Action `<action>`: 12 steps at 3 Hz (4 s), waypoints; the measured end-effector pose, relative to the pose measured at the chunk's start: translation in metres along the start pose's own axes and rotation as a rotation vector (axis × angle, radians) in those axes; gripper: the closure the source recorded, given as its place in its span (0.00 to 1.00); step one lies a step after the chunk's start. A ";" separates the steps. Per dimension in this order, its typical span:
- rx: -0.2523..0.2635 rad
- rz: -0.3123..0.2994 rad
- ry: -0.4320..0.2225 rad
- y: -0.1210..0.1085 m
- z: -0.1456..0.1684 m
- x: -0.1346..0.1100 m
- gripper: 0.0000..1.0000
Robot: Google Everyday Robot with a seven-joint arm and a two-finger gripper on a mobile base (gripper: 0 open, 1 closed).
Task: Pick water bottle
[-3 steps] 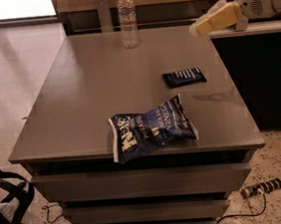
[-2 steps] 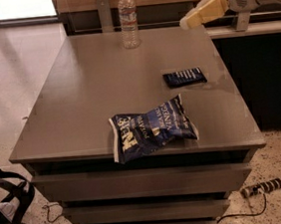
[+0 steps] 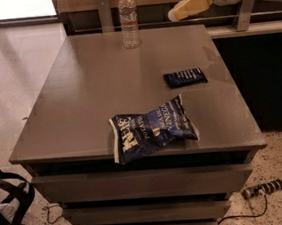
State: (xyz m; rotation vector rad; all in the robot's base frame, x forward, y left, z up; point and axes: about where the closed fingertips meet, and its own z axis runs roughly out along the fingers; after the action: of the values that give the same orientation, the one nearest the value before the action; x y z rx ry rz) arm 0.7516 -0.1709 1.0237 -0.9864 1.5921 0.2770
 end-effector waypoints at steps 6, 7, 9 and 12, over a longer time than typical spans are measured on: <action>0.111 0.216 -0.204 -0.024 0.143 0.005 0.00; 0.109 0.252 -0.178 -0.019 0.156 0.014 0.00; 0.079 0.297 -0.177 -0.006 0.183 0.024 0.00; 0.006 0.316 -0.170 0.005 0.232 0.026 0.00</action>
Offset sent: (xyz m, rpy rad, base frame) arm 0.0633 0.0413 -0.0185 0.1521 -0.0622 -0.1830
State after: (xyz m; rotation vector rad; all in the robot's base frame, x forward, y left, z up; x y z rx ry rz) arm 0.9110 -0.0265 0.9319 -0.6839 1.5869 0.5580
